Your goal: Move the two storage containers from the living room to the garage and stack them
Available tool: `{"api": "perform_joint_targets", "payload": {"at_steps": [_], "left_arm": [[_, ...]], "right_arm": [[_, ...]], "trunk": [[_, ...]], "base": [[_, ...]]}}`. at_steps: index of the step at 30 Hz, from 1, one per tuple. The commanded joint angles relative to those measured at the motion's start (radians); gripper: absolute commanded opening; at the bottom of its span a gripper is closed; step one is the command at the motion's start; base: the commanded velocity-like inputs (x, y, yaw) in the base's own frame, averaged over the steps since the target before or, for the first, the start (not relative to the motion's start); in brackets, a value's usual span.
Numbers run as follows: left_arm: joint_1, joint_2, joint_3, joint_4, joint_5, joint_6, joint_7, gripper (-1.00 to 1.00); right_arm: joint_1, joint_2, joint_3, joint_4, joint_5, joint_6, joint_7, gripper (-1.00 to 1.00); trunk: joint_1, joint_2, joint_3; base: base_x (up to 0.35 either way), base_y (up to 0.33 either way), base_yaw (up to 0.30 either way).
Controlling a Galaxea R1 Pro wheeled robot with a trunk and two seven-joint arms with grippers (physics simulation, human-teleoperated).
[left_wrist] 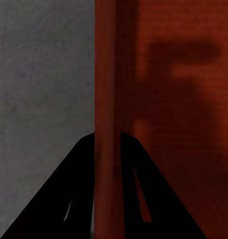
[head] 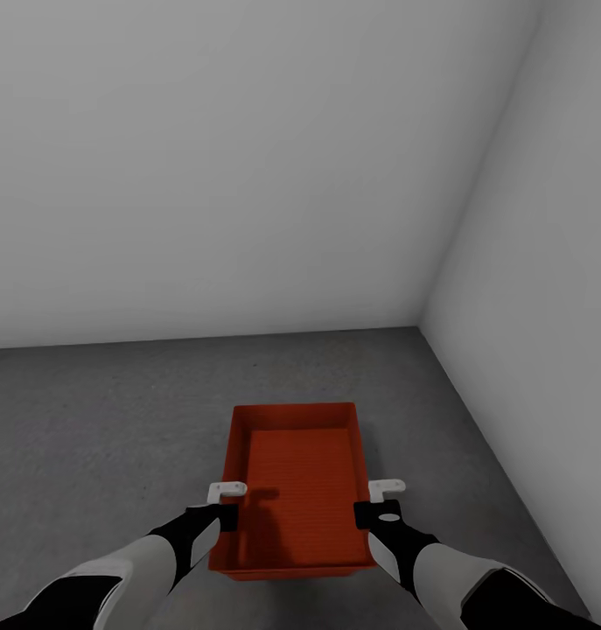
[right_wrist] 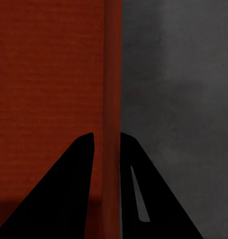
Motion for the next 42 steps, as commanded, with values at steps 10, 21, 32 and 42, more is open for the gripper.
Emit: {"api": "perform_joint_targets", "payload": {"at_steps": [10, 21, 32, 42], "left_arm": [[0.000, 0.006, -0.001, -0.002, 0.005, -0.001, 0.007, -1.00], [0.000, 0.002, -0.001, -0.001, 0.006, -0.001, 0.009, -1.00], [0.000, 0.003, -0.001, -0.001, 0.005, -0.006, 0.012, -1.00], [0.000, 0.003, -0.001, -0.001, 0.004, -0.006, 0.013, -1.00]], "right_arm": [[0.000, -0.006, -0.012, -0.002, -0.004, 0.000, -0.001, -1.00], [0.000, -0.006, -0.012, -0.002, -0.005, 0.000, -0.002, -1.00], [0.000, -0.006, -0.012, -0.002, -0.005, 0.000, -0.001, -1.00], [0.000, -0.006, -0.012, -0.002, -0.005, 0.000, -0.001, -1.00]], "trunk": [[0.000, 0.000, -0.001], [0.000, 0.000, -0.001], [0.027, -0.049, -0.023], [0.027, -0.049, -0.023]], "base": [[0.000, 0.034, 0.000], [0.000, 0.000, 0.000], [0.000, 0.000, 0.000], [0.000, 0.000, 0.000]]}}
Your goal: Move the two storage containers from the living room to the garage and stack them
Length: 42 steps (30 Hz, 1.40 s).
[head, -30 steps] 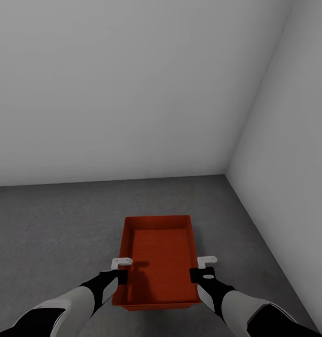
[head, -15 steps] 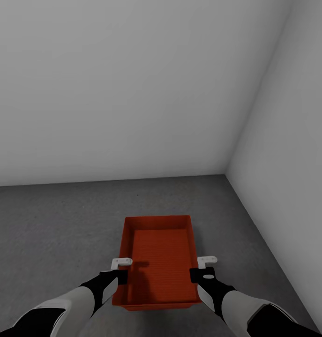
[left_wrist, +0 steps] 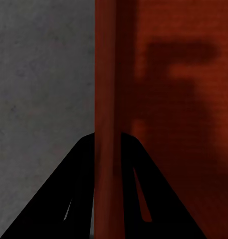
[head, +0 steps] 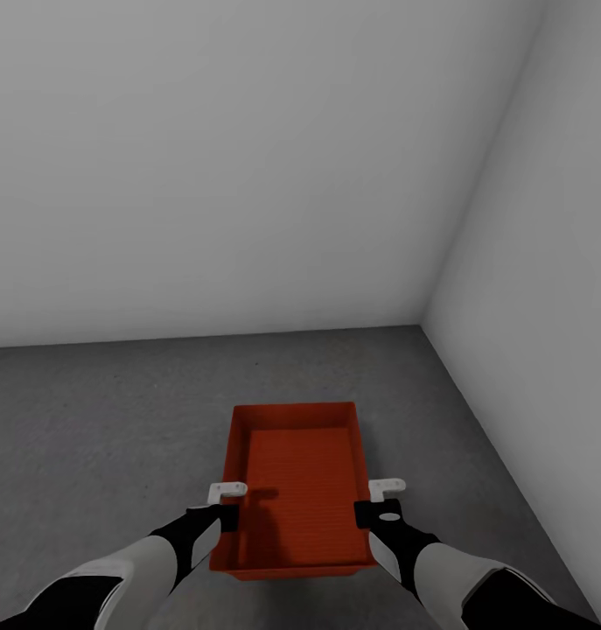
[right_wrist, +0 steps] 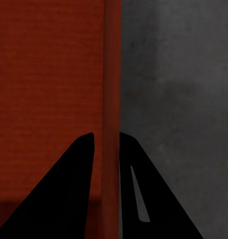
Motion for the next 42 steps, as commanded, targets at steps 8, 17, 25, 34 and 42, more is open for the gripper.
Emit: {"api": "perform_joint_targets", "payload": {"at_steps": [8, 17, 25, 34, 42], "left_arm": [[0.000, 0.008, 0.001, -0.006, -0.001, 0.006, 0.007, -1.00], [-0.001, 0.008, 0.001, -0.006, 0.000, 0.005, 0.007, -1.00], [-0.001, 0.010, 0.002, -0.006, -0.002, 0.004, 0.008, -1.00], [0.000, 0.011, 0.002, -0.006, -0.004, 0.005, 0.000, -1.00], [-0.001, 0.011, 0.001, -0.007, -0.006, 0.003, 0.003, -1.00]], "right_arm": [[0.000, -0.003, -0.007, 0.003, -0.021, -0.003, -0.002, -1.00], [0.000, -0.003, -0.007, 0.003, -0.021, -0.003, -0.002, -1.00], [0.000, -0.003, -0.007, 0.003, -0.021, -0.003, -0.002, -1.00], [0.000, -0.003, -0.007, 0.003, -0.021, -0.003, -0.002, -1.00], [0.000, -0.003, -0.007, 0.003, -0.021, -0.003, -0.002, -1.00]], "trunk": [[0.000, 0.000, -0.006], [0.000, 0.000, -0.012], [0.000, 0.000, -0.013], [0.000, 0.000, -0.013], [0.000, 0.000, -0.013]], "base": [[0.000, 0.000, 0.000], [0.000, 0.000, 0.000], [0.000, 0.000, 0.000], [0.017, 0.000, 0.000], [0.192, 0.000, 0.000]]}}
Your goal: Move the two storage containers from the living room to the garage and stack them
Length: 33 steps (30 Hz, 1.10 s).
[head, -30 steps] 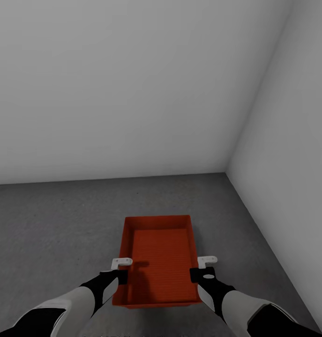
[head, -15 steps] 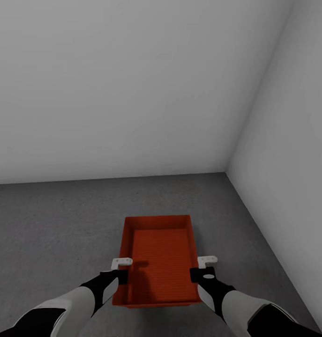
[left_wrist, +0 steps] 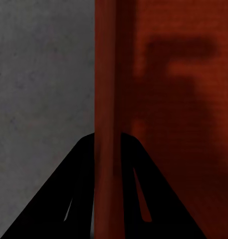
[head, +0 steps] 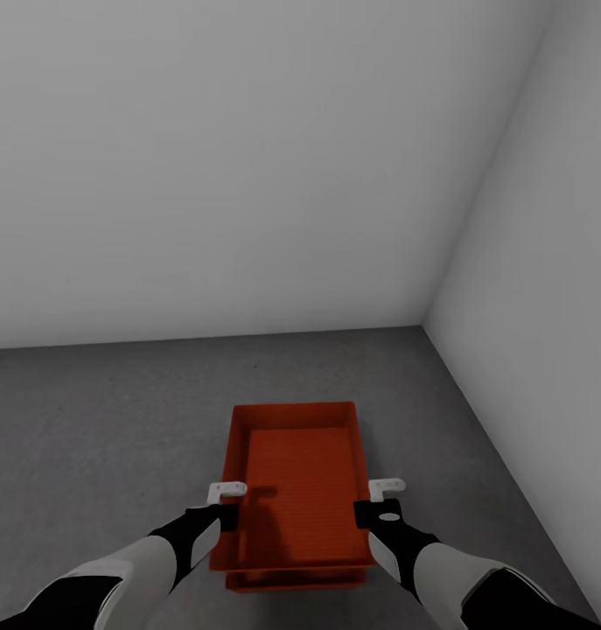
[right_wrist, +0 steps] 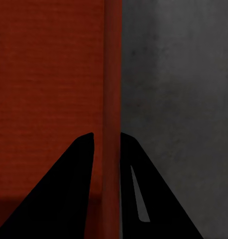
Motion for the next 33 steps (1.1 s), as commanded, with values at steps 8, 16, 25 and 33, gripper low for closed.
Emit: {"api": "perform_joint_targets", "payload": {"at_steps": [8, 16, 25, 33], "left_arm": [[0.000, 0.009, -0.002, -0.006, -0.003, 0.006, 0.010, -1.00], [0.000, 0.009, -0.002, -0.005, -0.003, 0.006, 0.013, -1.00], [-0.001, 0.009, -0.002, -0.005, -0.002, 0.006, 0.016, -1.00], [0.000, 0.009, -0.002, -0.005, -0.002, 0.006, 0.016, -1.00]], "right_arm": [[0.000, -0.004, -0.006, 0.002, -0.020, 0.000, -0.001, -1.00], [0.000, -0.003, -0.006, 0.002, -0.020, 0.000, -0.001, -1.00], [0.000, -0.003, -0.006, 0.002, -0.020, 0.000, -0.001, -1.00], [0.000, -0.004, -0.006, 0.002, -0.020, 0.000, -0.001, -1.00]], "trunk": [[0.000, 0.000, -0.001], [0.000, 0.000, -0.001], [0.000, 0.000, -0.001], [0.000, 0.000, -0.001]], "base": [[0.015, 0.000, 0.000], [-0.005, 0.000, 0.000], [-0.155, 0.000, 0.000], [-0.009, 0.000, 0.000]]}}
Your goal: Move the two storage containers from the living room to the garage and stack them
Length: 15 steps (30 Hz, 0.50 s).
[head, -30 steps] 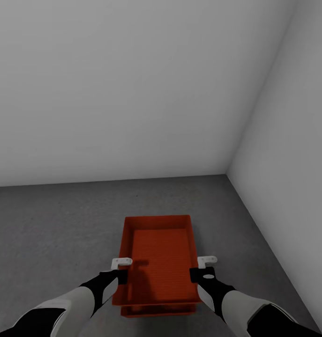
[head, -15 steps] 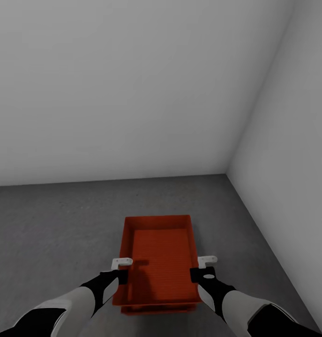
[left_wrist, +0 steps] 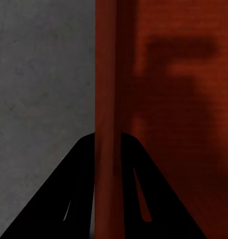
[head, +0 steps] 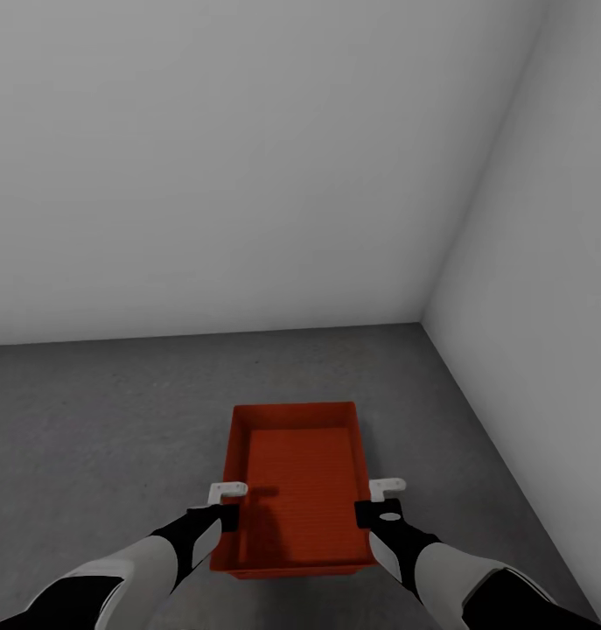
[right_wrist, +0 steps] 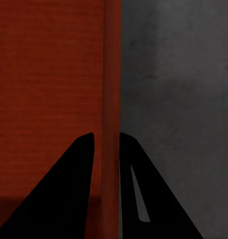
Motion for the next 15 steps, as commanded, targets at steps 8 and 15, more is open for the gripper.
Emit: {"api": "perform_joint_targets", "payload": {"at_steps": [8, 15], "left_arm": [[0.000, 0.013, 0.002, -0.006, -0.010, 0.006, 0.008, -1.00], [0.000, 0.013, 0.002, -0.006, -0.009, 0.006, 0.008, -1.00]], "right_arm": [[0.000, 0.000, -0.007, 0.005, -0.022, -0.004, -0.003, -1.00], [0.000, -0.001, -0.007, 0.005, -0.022, -0.004, -0.003, -1.00]], "trunk": [[0.000, 0.000, -0.001], [0.000, 0.000, -0.009]], "base": [[0.000, 0.000, 0.000], [0.000, 0.000, 0.000]]}}
